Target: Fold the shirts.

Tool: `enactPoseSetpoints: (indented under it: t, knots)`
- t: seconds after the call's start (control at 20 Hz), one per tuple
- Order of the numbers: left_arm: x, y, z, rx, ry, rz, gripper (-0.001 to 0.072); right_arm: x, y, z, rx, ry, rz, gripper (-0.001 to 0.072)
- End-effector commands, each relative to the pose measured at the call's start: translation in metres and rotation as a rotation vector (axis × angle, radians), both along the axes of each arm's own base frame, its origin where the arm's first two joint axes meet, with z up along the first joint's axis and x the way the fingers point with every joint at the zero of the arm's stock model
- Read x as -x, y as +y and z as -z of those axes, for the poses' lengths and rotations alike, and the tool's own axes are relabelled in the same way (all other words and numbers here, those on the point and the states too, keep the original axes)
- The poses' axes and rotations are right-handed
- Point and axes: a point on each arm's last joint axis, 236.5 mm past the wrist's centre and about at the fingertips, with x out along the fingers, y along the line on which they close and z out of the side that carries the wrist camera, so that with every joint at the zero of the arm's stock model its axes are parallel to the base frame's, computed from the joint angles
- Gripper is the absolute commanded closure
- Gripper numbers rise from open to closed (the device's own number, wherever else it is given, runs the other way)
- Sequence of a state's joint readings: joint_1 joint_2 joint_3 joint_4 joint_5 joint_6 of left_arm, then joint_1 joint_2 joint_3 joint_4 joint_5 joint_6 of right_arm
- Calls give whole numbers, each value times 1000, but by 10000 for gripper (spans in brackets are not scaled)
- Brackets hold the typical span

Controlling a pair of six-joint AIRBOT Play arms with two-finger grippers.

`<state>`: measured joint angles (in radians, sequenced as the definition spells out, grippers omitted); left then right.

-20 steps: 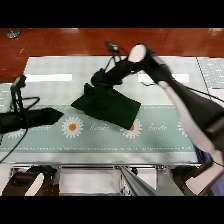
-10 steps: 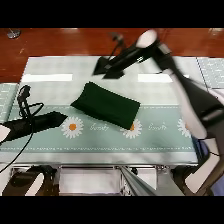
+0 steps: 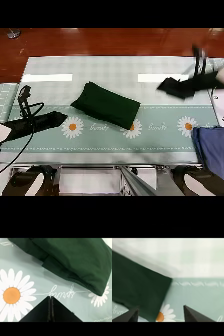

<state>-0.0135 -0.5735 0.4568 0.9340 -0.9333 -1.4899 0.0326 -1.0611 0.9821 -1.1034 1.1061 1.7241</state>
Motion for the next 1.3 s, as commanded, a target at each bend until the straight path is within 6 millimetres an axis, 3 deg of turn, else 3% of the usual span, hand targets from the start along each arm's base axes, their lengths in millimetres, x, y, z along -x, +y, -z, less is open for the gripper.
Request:
enactPoseSetpoints:
  t: [0.0,0.1,0.25,0.4,0.6,0.65,0.7,0.75,0.9,1.0,1.25]
  knots:
    - [-2,1,-1,2,-5,-6,692,49,14,92,-216,71,300,87]
    - [-6,1,-3,5,-20,-18,692,64,41,117,-253,137,241,87]
    - [-9,1,-3,16,-25,-30,692,65,80,133,-306,224,149,88]
    - [-10,1,1,15,-8,-29,692,53,119,138,-370,286,62,88]
    - [-10,1,5,15,8,-29,692,23,151,143,-383,307,-8,121]
    - [-10,1,6,15,9,-29,692,18,159,141,-395,319,-38,227]
    - [-10,1,6,15,10,-29,692,15,167,136,-406,320,-95,460]
    - [-10,1,6,14,9,-29,692,8,177,123,-414,269,-197,679]
    - [-10,1,6,13,8,-27,692,-27,191,60,-388,114,-361,680]
    - [-10,1,6,13,8,-27,692,-48,183,20,-276,42,-434,680]
    - [-10,1,6,13,9,-27,692,-89,112,-93,116,-145,-472,680]
